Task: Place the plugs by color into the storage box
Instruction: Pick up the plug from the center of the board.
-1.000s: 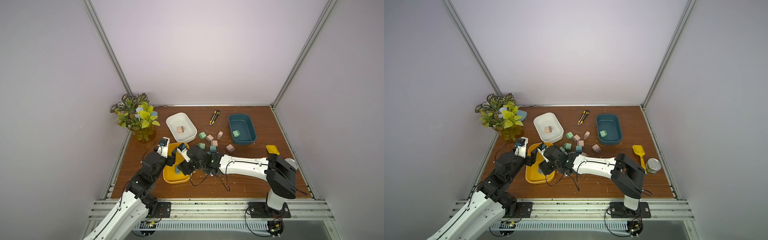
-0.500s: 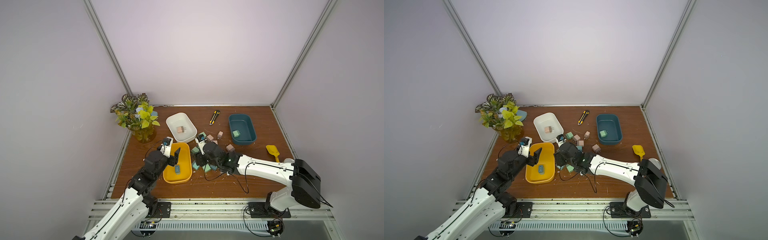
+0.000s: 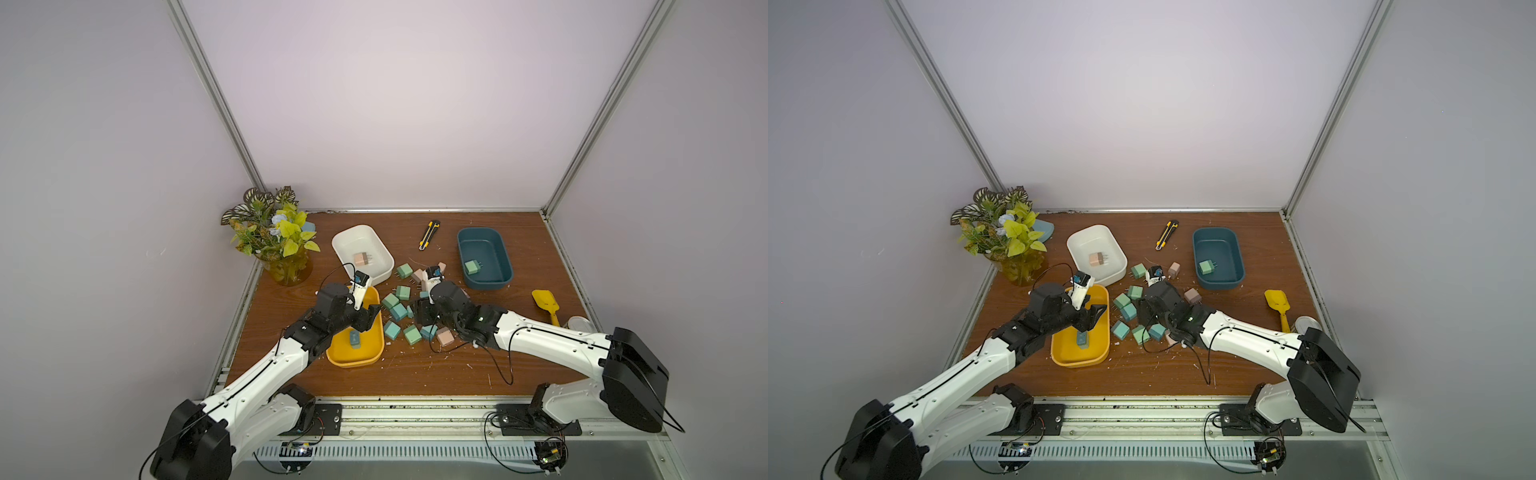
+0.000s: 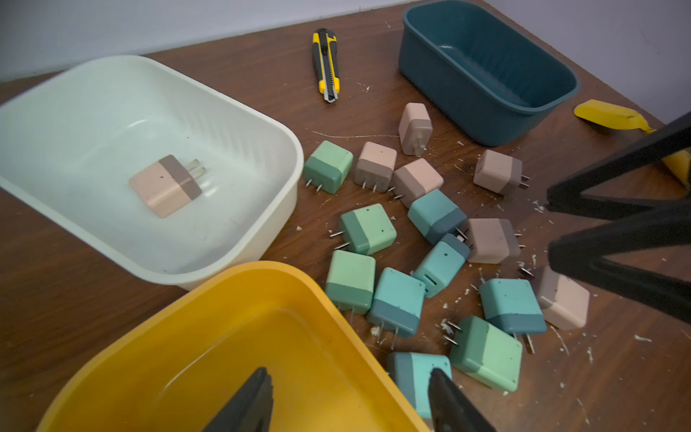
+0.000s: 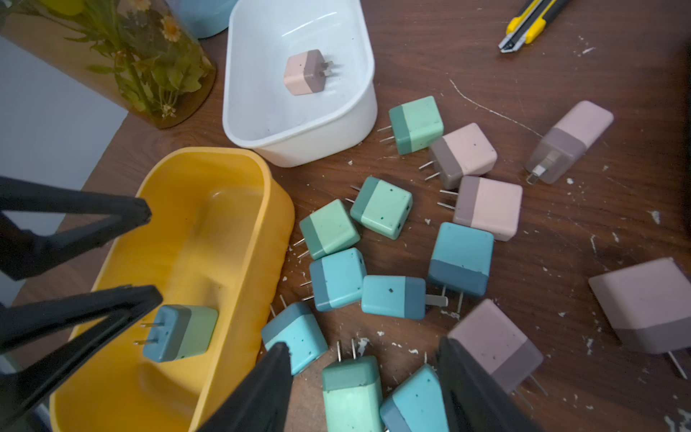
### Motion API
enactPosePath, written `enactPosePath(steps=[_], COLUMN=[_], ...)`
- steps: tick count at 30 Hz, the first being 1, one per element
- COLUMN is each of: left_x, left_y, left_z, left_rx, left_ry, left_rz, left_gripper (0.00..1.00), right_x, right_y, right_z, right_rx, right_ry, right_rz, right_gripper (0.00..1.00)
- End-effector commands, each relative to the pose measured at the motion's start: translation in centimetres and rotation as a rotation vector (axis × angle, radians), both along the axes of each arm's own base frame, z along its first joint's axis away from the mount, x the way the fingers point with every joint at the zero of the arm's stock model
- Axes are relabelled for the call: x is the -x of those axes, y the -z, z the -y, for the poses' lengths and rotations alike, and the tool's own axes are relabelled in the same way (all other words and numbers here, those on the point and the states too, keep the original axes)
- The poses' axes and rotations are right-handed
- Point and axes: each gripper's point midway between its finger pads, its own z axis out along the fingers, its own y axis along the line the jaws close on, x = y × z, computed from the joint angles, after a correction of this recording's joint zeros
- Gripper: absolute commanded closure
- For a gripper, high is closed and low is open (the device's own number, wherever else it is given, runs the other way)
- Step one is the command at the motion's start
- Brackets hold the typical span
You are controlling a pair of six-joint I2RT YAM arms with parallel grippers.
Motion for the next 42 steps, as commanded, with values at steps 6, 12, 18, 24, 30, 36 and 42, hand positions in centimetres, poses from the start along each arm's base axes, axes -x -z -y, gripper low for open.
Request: enactPosePath(steps=[6, 12, 18, 24, 30, 36, 42], left_x=[-0.5, -0.7, -0.9, -1.6, -1.9, -1.6, -2.0], left_y=[-1.8, -0.6, 1.2, 2.5, 4.3, 5.7, 6.7], left_z=[3.8, 5.8, 8.1, 9.4, 10.5, 11.8, 12.6], left_rx=[0.082, 0.027, -0.041, -0.053, -0.119, -0.225, -0.260], left_ry=[0.120, 0.175, 0.249, 0.274, 0.307, 0.397, 0.427], left_rz=[0.028, -0.005, -0.032, -0.074, -0.118, -0.124, -0.163], left_gripper=[0.35, 0.35, 0.35, 0.41, 0.44, 0.44, 0.49], right_x=[0.3, 0.4, 0.2, 0.5, 0.9, 1.2, 1.2], right_y=[1.5, 2.2, 2.3, 2.3, 2.1, 2.4, 2.8], right_z=[2.2, 3.0, 4.1, 6.0, 8.0, 9.0, 9.0], right_rx=[-0.062, -0.039, -0.021, -0.016, -0.021, -0.022, -0.018], right_ry=[0.046, 0.060, 0.088, 0.136, 0.178, 0.199, 0.192], right_rz=[-0.080, -0.091, -0.073, -0.054, -0.036, -0.034, -0.045], right_gripper=[0.34, 0.34, 0.34, 0.34, 0.34, 0.34, 0.34])
